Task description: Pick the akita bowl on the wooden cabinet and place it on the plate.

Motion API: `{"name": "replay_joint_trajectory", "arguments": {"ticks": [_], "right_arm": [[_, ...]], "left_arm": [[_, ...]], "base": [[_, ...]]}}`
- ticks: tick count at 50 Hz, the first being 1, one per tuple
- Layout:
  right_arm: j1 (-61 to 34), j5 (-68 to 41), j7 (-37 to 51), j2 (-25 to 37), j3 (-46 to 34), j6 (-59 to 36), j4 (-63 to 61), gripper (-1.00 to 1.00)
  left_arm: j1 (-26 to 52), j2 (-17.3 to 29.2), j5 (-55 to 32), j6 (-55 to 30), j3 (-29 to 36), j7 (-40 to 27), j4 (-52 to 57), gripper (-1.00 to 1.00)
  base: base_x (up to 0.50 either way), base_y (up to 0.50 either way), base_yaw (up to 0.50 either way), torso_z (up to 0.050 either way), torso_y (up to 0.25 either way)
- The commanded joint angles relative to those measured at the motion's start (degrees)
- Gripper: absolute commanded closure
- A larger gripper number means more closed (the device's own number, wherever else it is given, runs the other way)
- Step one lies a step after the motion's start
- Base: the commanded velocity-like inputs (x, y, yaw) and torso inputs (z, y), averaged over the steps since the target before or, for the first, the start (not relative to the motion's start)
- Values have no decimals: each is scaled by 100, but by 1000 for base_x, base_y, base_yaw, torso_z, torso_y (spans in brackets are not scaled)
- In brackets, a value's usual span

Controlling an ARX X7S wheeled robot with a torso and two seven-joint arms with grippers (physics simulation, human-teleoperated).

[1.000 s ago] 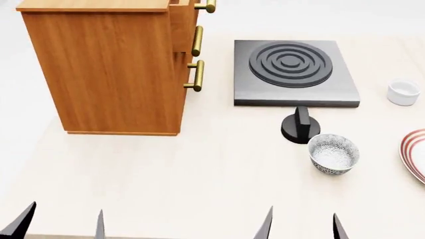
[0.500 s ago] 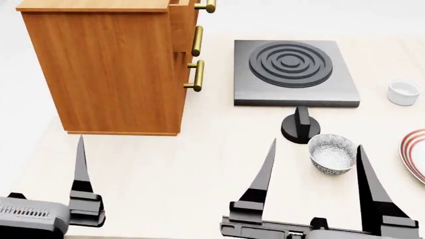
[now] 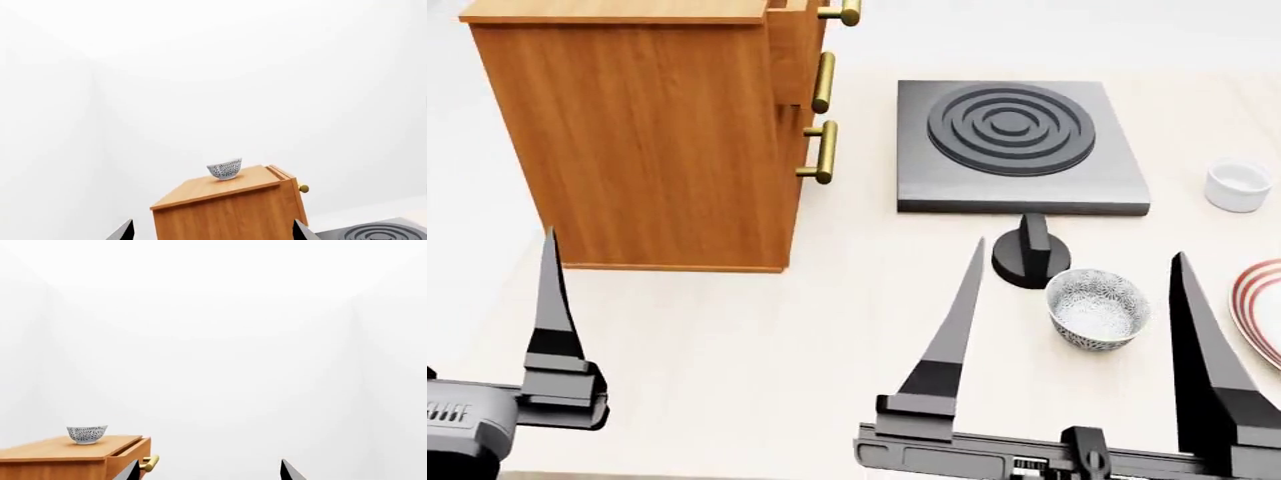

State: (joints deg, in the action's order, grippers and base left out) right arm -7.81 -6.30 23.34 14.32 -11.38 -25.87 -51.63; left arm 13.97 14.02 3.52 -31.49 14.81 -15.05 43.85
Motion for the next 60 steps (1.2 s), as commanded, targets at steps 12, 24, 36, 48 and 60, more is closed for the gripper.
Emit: {"name": "replay_joint_trajectory", "arguments": {"ticks": [12, 24, 36, 48, 60], "right_arm": [[-53, -47, 154, 69, -68, -101, -282, -100], [-44, -111, 191, 116, -91, -103, -357, -100], [-68, -147, 242, 162, -126, -73, -300, -100], [-97, -176, 306, 213, -142, -84, -302, -100], [-108, -213, 363, 265, -166, -93, -341, -100]], "left_arm": [[48, 12, -144, -159, -42, -9, 192, -100], [32, 30, -113, -171, 35, -65, 166, -100], [-147, 95, -279, 272, -52, -73, 138, -100], [-243, 155, -405, 616, -39, -16, 146, -100], [-182, 161, -393, 393, -21, -76, 158, -100]], "base": [[0, 0, 0, 0, 0], [0, 0, 0, 0, 0], [0, 0, 0, 0, 0], [0, 0, 0, 15, 3], [0, 0, 0, 50, 24]]}}
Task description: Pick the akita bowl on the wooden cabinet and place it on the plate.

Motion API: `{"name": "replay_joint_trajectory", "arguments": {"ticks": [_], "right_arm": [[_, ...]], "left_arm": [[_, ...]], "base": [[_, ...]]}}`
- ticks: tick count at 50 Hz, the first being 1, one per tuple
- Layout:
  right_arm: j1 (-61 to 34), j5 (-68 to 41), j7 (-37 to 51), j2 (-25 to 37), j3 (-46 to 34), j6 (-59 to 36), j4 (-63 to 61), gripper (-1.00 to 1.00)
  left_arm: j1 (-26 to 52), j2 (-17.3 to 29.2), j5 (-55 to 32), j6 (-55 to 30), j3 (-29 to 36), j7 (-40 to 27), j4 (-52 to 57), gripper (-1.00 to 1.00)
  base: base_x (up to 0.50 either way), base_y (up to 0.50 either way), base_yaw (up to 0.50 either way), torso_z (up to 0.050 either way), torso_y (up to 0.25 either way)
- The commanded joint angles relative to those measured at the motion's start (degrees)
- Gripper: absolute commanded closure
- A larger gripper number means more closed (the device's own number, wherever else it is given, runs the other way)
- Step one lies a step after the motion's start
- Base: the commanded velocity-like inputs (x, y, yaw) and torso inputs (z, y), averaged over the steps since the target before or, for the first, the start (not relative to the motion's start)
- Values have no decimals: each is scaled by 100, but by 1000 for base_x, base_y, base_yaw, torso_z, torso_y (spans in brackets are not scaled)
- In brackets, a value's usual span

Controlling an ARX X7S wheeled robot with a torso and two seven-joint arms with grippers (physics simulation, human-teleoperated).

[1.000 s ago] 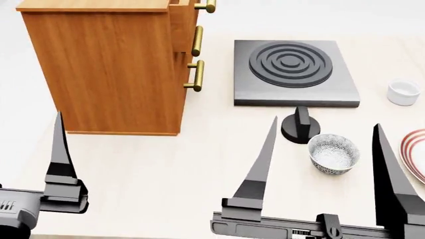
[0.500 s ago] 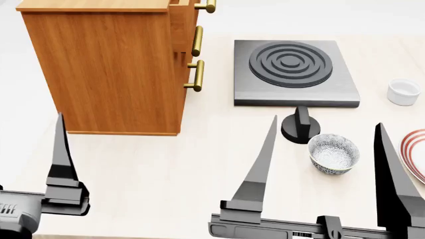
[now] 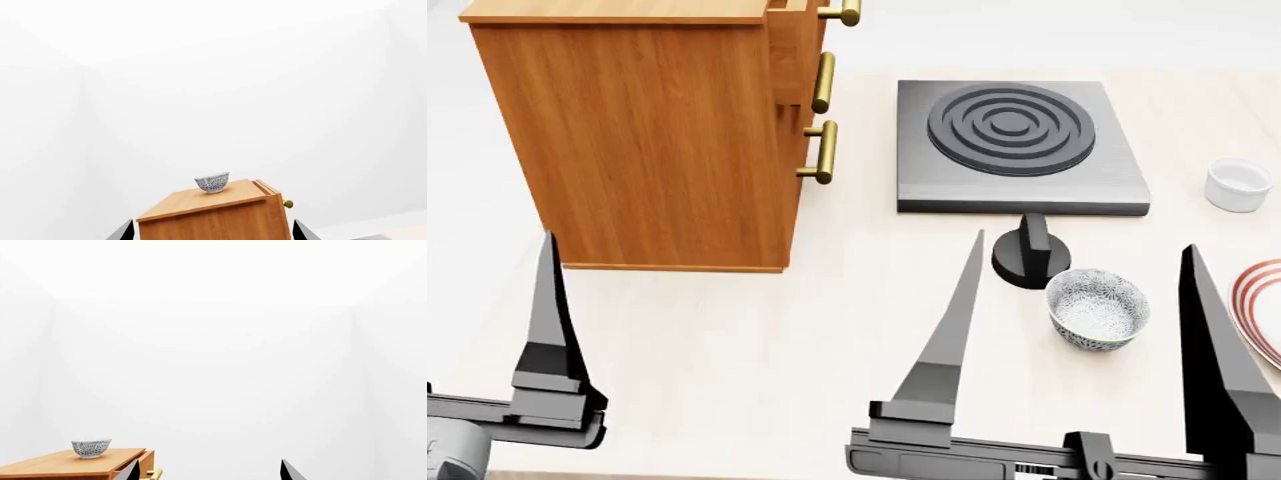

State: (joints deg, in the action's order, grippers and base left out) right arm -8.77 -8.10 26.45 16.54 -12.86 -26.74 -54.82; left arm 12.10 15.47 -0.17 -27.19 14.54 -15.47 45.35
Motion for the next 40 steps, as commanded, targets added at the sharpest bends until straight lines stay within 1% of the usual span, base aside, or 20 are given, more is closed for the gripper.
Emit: {"name": "replay_joint_trajectory", "arguments": {"ticks": [1, 9, 13, 16, 21, 22, 23, 27, 28, 29, 30, 31, 32, 33, 34, 35, 36, 37, 38, 40], "right_arm": [[-9, -37, 63, 47, -12, -13, -29, -100], [-18, -59, 98, 77, -36, -7, -20, -100], [-45, -72, 141, 84, -29, -72, -65, -100], [-56, -90, 170, 102, -3, -114, -120, -100], [-62, -105, 194, 121, -13, -112, -120, -100], [-80, -57, 269, 130, 2, -241, -247, -100], [-114, -75, 292, 147, 13, -340, -341, -100], [-128, -106, 337, 181, -4, -341, -343, -100], [-127, -120, 359, 195, 44, -383, -383, -100], [-129, -125, 364, 200, 43, -386, -385, -100], [-126, -123, 369, 203, 27, -387, -393, -100], [-128, -127, 375, 207, 24, -387, -393, -100], [-132, -131, 380, 211, 13, -396, -406, -100], [-134, -135, 386, 216, 10, -396, -406, -100], [-140, -151, 390, 215, 15, -397, -409, -100], [-148, -147, 401, 219, 6, -407, -409, -100], [-151, -151, 401, 221, -9, -401, -404, -100], [-152, -155, 407, 226, -11, -399, -403, -100], [-181, -151, 420, 233, -35, -450, -443, -100], [-196, -170, 443, 248, -37, -469, -464, -100]], "left_arm": [[61, -29, -21, -213, -5, -72, -17, -100], [106, -76, -105, -300, -67, -119, 3, -100], [313, -180, -240, -815, -133, -132, 108, -100], [405, -209, -187, -1032, -122, -214, 165, -100], [409, -199, -200, -1036, -115, -229, 167, -100], [492, -326, -592, -1107, -388, -90, 303, -100], [648, -290, -609, -1243, -377, -49, 342, -100], [656, -281, -621, -1252, -373, -62, 346, -100], [1147, -220, -792, -1843, -339, 127, 430, -100], [1167, -221, -802, -1879, -341, 122, 447, -100], [1334, -88, -537, -1929, -93, 39, 445, -100], [1337, -89, -536, -1932, -86, 34, 446, -100], [1599, -172, -728, -2262, -193, 137, 505, -100], [1611, -172, -735, -2284, -196, 135, 515, -100], [1939, -203, -779, -2576, -196, 163, 535, -100], [2052, -183, -782, -2543, -157, 203, 536, -100], [2326, -220, -882, -2772, -173, 285, 546, -100], [2336, -221, -888, -2788, -174, 283, 552, -100], [2708, -189, -865, -3001, -53, 318, 554, -100], [2963, -247, -914, -3264, -77, 326, 573, -100]], "base": [[0, 0, 0, 7, 0], [0, 0, 0, 2, 0], [0, 0, 0, 0, 0], [0, 0, 0, 0, 0], [0, 0, 0, 0, 0], [0, 0, 0, 0, 0], [0, 0, 0, 0, 0], [0, 0, 0, 0, 0], [0, 0, 0, 0, 0], [0, 0, 0, 0, 0], [0, 0, 0, 0, 0], [0, 0, 0, 0, 0], [0, 0, 0, 0, 0], [0, 0, 0, 0, 0], [0, 0, 0, 0, 0], [0, 0, 0, 0, 0], [0, 0, 0, 0, 0], [0, 0, 0, 0, 0], [0, 0, 0, 0, 0], [0, 0, 0, 0, 0]]}}
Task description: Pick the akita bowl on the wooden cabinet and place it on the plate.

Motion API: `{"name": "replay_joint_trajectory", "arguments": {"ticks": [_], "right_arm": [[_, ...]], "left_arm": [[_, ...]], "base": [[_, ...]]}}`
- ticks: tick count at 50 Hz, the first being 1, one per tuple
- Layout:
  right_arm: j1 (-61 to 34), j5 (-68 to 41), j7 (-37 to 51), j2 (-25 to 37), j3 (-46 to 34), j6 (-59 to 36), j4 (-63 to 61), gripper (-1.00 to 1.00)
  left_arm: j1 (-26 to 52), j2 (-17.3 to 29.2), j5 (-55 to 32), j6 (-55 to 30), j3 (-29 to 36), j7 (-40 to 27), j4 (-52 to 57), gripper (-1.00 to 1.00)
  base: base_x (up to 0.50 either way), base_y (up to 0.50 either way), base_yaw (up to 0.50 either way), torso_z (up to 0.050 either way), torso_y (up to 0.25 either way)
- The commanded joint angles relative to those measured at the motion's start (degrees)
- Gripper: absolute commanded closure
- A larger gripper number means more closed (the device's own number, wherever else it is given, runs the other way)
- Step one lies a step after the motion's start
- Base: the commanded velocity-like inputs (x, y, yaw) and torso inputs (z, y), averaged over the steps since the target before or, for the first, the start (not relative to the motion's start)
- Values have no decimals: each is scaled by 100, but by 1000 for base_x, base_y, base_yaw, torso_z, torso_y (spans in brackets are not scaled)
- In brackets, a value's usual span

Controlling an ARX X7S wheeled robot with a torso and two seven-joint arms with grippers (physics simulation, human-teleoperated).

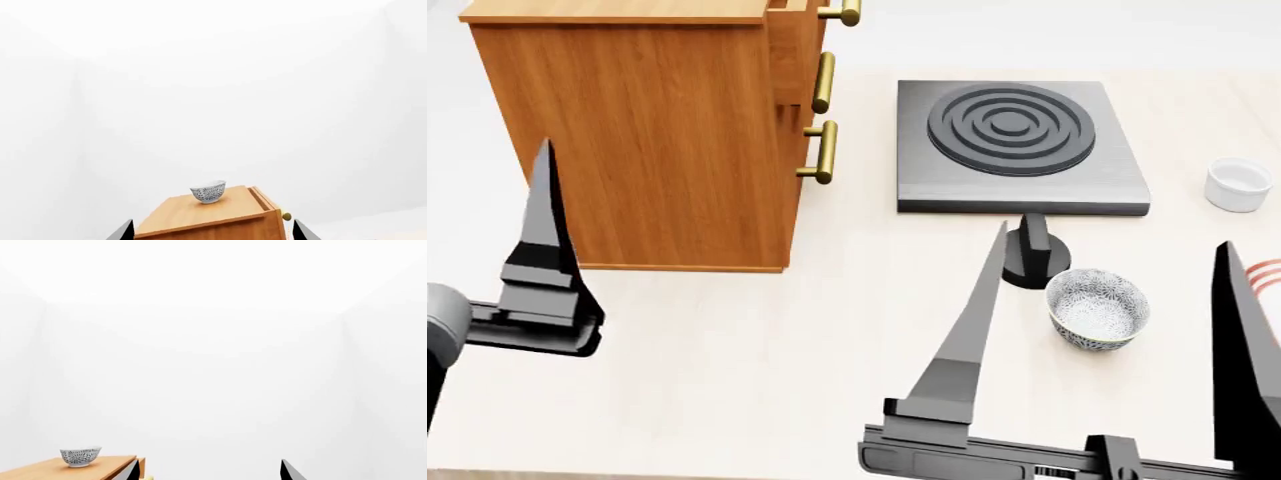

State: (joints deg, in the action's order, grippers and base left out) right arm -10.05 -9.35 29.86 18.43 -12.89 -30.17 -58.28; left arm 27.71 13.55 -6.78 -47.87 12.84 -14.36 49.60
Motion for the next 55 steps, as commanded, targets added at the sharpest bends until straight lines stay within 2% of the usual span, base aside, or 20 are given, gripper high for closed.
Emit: {"name": "replay_joint_trajectory", "arguments": {"ticks": [1, 3, 11, 12, 13, 17, 24, 34, 55], "right_arm": [[-77, -56, 120, 62, -31, -134, -122, -100], [-82, -70, 140, 74, -50, -124, -117, -100], [-100, -123, 221, 139, -83, -106, -111, -100], [-151, -120, 265, 159, -133, -162, -155, -100], [-166, -161, 320, 200, -154, -153, -161, -100], [-249, -393, 651, 486, -310, -61, -166, -100], [-710, -1253, 1989, 1593, -979, 419, -167, -100], [-1301, -1693, 3056, 2539, -1871, 1078, -159, -100], [-1695, -1814, 3546, 2932, -2426, 1371, -114, -100]], "left_arm": [[1526, -78, -284, -1299, 73, 231, 140, -100], [1799, -69, -281, -1509, 136, 242, 38, -100], [1806, -61, -303, -1512, 139, 223, 38, -100], [2666, -96, -392, -2103, 237, 443, -391, -100], [3198, -133, -428, -2189, 219, 480, -474, -100], [3568, -134, -453, -2368, 327, 538, -672, -100], [4267, -230, -579, -2676, 312, 693, -1045, -100], [4497, -276, -628, -2689, 406, 718, -1128, -100], [4427, -302, -729, -2680, 555, 689, -979, -100]], "base": [[0, 0, 0, 0, 0], [0, 0, 0, 0, 0], [0, 0, 0, 0, 0], [0, 0, 0, 0, 0], [0, 0, 0, 0, 0], [0, 0, 0, 0, 0], [0, 0, 0, 0, 0], [223, -4, 0, 0, 0], [498, -17, 0, 0, 0]]}}
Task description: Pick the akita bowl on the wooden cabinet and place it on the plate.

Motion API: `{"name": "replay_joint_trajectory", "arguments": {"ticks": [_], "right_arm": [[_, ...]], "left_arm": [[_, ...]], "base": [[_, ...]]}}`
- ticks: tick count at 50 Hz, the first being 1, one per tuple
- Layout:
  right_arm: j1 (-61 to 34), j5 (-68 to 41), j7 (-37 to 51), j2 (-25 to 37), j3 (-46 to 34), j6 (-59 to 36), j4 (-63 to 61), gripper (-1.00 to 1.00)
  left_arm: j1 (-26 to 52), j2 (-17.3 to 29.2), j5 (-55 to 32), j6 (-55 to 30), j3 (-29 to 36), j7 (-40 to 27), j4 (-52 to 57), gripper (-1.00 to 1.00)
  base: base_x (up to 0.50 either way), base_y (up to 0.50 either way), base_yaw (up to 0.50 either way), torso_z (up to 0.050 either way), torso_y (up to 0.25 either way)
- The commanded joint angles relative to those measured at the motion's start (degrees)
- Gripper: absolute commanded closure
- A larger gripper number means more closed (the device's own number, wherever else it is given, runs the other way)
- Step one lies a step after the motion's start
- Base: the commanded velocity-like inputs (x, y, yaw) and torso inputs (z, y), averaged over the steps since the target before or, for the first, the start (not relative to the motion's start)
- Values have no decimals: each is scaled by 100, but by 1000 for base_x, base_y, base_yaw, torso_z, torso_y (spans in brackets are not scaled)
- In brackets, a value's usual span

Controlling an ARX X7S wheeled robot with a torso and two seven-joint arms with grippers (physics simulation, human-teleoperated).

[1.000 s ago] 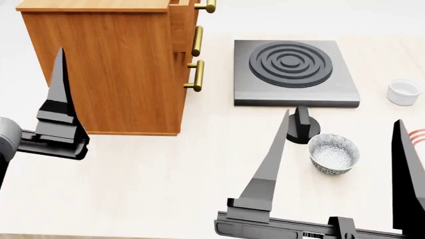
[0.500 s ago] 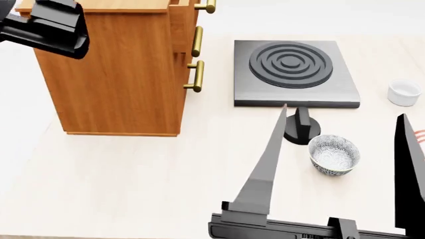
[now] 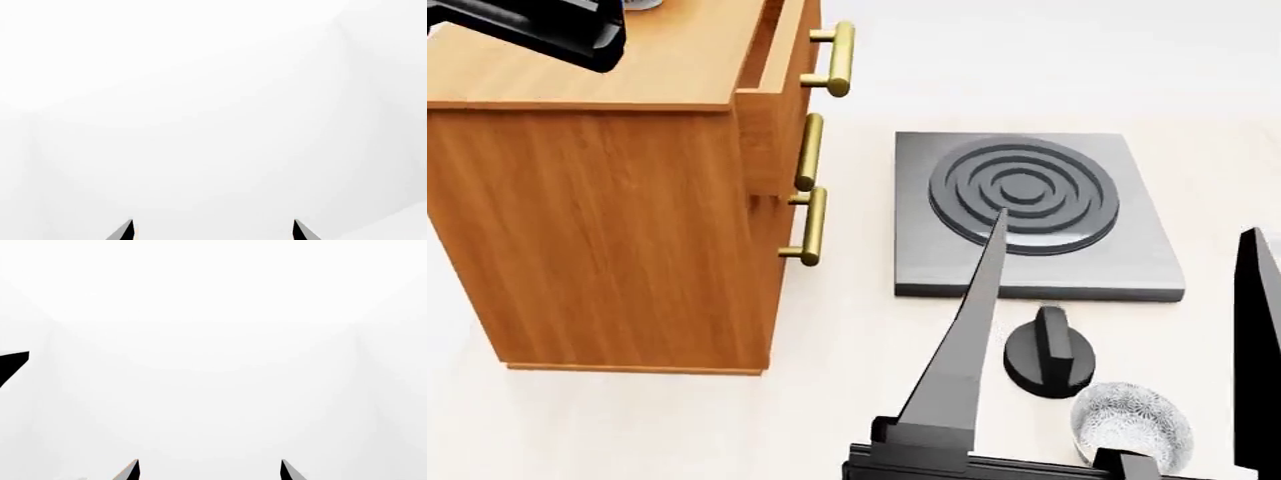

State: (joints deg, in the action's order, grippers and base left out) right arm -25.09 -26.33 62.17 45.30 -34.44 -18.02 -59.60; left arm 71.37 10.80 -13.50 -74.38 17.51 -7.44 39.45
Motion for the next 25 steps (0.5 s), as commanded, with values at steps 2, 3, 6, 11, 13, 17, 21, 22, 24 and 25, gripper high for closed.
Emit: {"name": "replay_joint_trajectory", "arguments": {"ticks": [2, 3, 6, 11, 13, 17, 21, 22, 24, 25], "right_arm": [[-216, -120, 346, 268, -301, 152, 13, -100], [-226, -121, 369, 292, -314, 156, 3, -100], [-277, -154, 452, 365, -363, 200, -14, -100], [-333, -123, 500, 375, -461, 200, 30, -100], [-348, -119, 521, 395, -482, 236, 10, -100], [-378, -144, 569, 433, -519, 291, 24, -100], [-382, -113, 593, 450, -551, 384, 51, -100], [-372, -100, 605, 457, -549, 418, 56, -100], [-403, -105, 634, 462, -564, 383, 41, -100], [-413, -101, 646, 465, -576, 373, 37, -100]], "left_arm": [[57, -31, -68, -26, 81, -5, 34, -100], [51, -37, -73, -19, 77, -7, 32, -100], [59, -49, -85, -19, 77, -15, 30, -100], [63, -54, -109, -29, 63, -24, 42, -100], [77, -62, -126, -62, 59, -27, 70, -100], [116, -72, -144, -102, 61, -42, 105, -100], [120, -58, -159, -128, 48, -53, 137, -100], [122, -57, -163, -130, 48, -55, 139, -100], [132, -56, -173, -133, 44, -55, 137, -100], [133, -56, -178, -137, 45, -57, 147, -100]], "base": [[500, -20, 0, 0, 0], [500, -27, 0, 0, 0], [497, -18, 0, 0, 0], [419, -17, 0, 0, 3], [184, -14, 0, 0, 0], [161, -16, 0, 0, 0], [66, 0, 0, 0, 0], [0, 0, 0, 0, 0], [0, 0, 0, 0, 0], [0, 0, 0, 0, 0]]}}
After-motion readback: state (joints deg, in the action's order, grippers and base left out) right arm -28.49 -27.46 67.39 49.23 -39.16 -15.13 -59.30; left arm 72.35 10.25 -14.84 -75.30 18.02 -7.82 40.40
